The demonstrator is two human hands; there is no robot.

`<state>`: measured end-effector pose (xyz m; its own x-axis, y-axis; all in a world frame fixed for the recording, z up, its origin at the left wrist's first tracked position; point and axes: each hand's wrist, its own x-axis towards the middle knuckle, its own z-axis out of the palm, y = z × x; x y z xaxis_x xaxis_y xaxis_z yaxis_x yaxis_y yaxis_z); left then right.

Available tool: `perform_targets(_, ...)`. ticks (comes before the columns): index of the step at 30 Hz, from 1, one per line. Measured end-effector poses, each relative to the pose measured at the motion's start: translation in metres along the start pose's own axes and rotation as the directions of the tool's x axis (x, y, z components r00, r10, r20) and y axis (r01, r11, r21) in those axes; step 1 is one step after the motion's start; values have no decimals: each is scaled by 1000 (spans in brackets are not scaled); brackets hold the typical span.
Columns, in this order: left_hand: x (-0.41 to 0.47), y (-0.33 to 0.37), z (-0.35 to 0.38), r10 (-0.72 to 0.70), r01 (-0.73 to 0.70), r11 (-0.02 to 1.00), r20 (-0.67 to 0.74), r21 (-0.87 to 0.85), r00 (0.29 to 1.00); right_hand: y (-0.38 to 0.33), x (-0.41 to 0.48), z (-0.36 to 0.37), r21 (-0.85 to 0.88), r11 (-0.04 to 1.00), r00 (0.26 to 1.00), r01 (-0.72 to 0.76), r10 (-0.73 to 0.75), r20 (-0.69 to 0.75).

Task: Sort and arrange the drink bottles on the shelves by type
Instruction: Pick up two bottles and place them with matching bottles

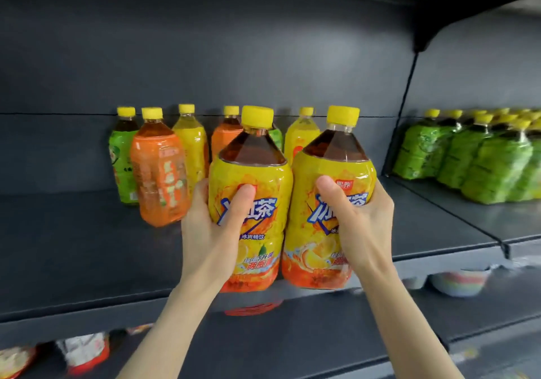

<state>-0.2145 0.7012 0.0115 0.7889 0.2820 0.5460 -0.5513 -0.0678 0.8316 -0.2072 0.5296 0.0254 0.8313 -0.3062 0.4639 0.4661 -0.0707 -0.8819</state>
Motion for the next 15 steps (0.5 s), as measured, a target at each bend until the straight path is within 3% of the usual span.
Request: perform_targets(15, -149, 58, 281, 20, 26, 985, 258, -173, 966, -35, -13, -335, -190, 982, 967, 19, -66, -247)
